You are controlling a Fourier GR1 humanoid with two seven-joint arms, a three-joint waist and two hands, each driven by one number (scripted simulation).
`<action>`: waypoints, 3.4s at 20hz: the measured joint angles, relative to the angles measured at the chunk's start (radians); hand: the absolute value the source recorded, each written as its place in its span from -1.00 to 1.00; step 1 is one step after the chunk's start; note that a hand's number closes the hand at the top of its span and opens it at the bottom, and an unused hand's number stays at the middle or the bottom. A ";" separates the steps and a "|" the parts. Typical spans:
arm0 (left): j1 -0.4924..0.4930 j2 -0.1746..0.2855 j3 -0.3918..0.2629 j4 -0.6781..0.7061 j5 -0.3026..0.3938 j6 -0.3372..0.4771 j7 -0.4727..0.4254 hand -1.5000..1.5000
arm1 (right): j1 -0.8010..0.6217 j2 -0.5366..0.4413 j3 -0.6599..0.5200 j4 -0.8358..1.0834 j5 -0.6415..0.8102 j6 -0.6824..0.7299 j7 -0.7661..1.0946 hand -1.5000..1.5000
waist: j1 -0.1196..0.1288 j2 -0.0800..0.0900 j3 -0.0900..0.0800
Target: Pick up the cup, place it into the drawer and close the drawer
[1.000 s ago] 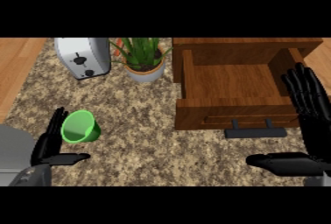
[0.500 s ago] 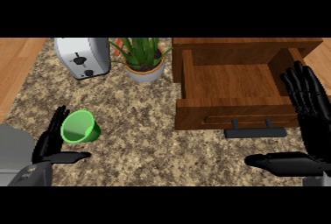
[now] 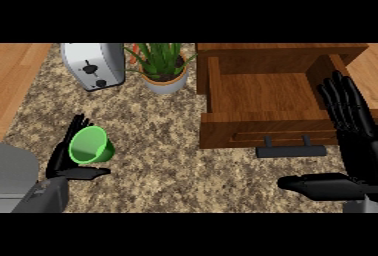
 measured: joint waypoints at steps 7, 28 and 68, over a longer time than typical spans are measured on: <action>-0.012 -0.037 -0.006 -0.023 0.017 -0.064 0.022 1.00 | 0.014 0.000 -0.001 0.003 -0.014 0.013 0.000 -1.00 | -0.004 0.001 0.000; -0.006 -0.118 0.078 -0.155 0.145 0.014 -0.057 1.00 | 0.008 -0.006 -0.018 0.015 -0.001 0.007 0.005 -1.00 | 0.014 -0.007 0.003; -0.666 -0.312 -0.395 -0.531 0.288 0.630 0.620 1.00 | 0.007 -0.050 -0.113 0.062 -0.059 0.071 -0.035 -1.00 | -0.002 -0.008 0.006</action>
